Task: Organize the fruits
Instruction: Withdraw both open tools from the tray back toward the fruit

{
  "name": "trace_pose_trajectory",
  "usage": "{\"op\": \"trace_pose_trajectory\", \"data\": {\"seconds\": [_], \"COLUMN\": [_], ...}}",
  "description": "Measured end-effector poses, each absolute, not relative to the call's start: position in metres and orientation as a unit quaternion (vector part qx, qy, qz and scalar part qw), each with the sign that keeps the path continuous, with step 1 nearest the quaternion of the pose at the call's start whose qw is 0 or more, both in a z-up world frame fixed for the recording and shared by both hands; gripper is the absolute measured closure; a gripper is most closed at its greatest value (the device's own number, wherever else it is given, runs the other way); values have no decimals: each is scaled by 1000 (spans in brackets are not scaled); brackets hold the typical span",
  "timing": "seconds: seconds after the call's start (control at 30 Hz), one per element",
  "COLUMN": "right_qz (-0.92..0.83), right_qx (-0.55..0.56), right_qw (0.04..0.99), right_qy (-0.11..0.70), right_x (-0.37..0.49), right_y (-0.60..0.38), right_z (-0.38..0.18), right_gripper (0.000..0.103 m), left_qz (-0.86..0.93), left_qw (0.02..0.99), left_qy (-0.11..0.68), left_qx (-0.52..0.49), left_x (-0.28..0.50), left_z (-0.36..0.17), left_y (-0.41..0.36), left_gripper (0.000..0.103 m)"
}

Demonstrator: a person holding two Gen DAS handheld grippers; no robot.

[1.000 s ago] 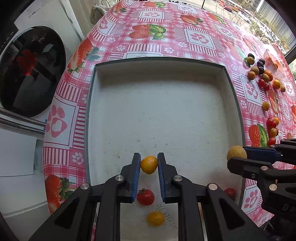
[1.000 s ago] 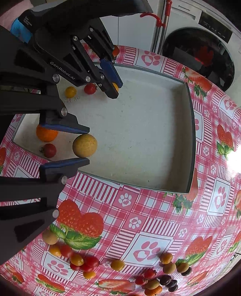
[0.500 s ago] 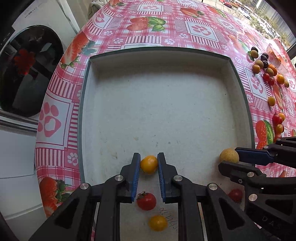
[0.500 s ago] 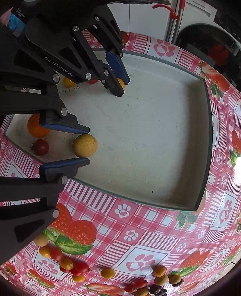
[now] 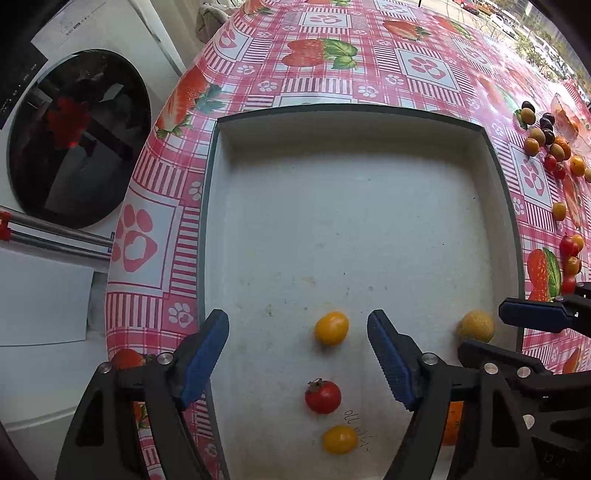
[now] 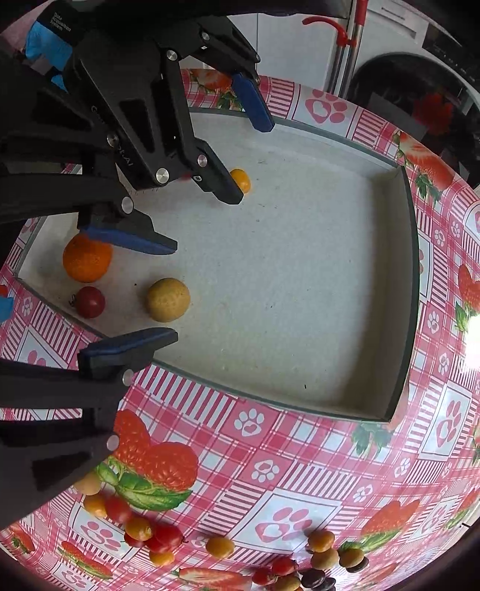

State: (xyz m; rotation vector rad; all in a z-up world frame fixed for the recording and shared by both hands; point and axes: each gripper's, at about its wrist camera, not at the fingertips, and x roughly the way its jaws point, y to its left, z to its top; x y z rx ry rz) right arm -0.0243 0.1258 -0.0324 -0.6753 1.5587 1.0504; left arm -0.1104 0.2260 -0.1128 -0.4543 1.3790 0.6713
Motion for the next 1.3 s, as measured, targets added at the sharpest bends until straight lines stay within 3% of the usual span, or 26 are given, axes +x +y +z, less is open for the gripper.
{"op": "trace_pose_trajectory", "data": {"seconds": [0.1, 0.17, 0.2, 0.3, 0.83, 1.3], "right_qz": [453, 458, 454, 451, 411, 365], "right_qx": [-264, -261, -267, -249, -256, -225], "right_qw": [537, 542, 552, 568, 620, 648], "right_qy": [661, 655, 647, 642, 617, 629], "right_x": [-23, -22, -22, -9, 33, 76], "right_y": [122, 119, 117, 110, 64, 8], "right_z": [-24, -17, -12, 0, 30, 24], "right_gripper": [35, 26, 17, 9, 9, 9], "left_qz": [307, 324, 332, 329, 289, 235], "left_qw": [691, 685, 681, 680, 693, 703], "left_qy": [616, 617, 618, 617, 635, 657], "left_qx": [-219, -213, -209, -219, -182, -139], "left_x": [-114, -115, -115, -117, -90, -36], "left_z": [-107, -104, -103, -100, -82, -77], "left_y": [233, 235, 236, 235, 183, 144], "left_gripper": [24, 10, 0, 1, 1, 1]}}
